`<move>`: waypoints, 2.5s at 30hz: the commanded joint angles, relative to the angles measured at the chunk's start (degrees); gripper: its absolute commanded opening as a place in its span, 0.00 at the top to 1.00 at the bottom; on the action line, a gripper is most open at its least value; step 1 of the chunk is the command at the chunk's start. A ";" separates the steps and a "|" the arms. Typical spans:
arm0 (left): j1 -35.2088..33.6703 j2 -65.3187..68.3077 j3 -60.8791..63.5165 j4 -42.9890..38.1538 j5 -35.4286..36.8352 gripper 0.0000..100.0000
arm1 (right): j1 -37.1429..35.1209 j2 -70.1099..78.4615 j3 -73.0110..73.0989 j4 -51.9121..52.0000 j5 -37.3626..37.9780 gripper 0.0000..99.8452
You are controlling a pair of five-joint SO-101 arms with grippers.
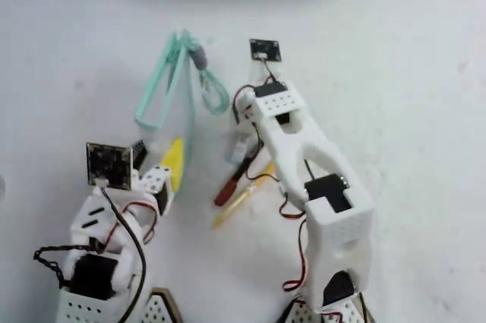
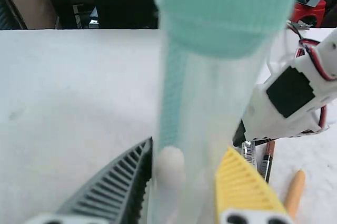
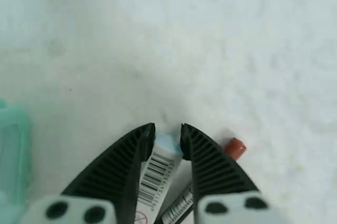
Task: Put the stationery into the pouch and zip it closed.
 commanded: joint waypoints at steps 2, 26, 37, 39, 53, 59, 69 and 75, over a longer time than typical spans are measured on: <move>4.09 -0.48 -0.53 -1.05 0.62 0.82 | 1.36 -4.00 -0.53 0.22 -0.09 0.98; 7.43 -0.57 -5.19 4.75 0.53 0.82 | 12.88 -8.04 -0.62 -2.07 -0.09 0.98; 10.77 -0.57 -7.56 6.86 0.53 0.82 | 10.86 -7.96 1.05 -3.12 -0.09 0.98; 10.77 -0.57 -7.47 6.86 0.53 0.82 | 10.77 -7.96 1.05 -3.12 -0.09 0.98; 10.33 -0.57 -4.31 4.92 0.44 0.82 | 10.77 -7.96 1.14 -3.12 -0.09 0.98; 10.33 -0.57 -4.31 4.75 0.44 0.82 | 10.77 -7.96 1.14 -3.12 -0.09 0.98; 10.77 -0.48 -2.90 5.01 -3.43 0.76 | 11.30 -16.22 0.79 0.57 -0.09 0.98; 10.68 -0.48 -2.46 5.10 -3.16 0.75 | 11.30 -32.22 0.70 5.49 0.44 0.98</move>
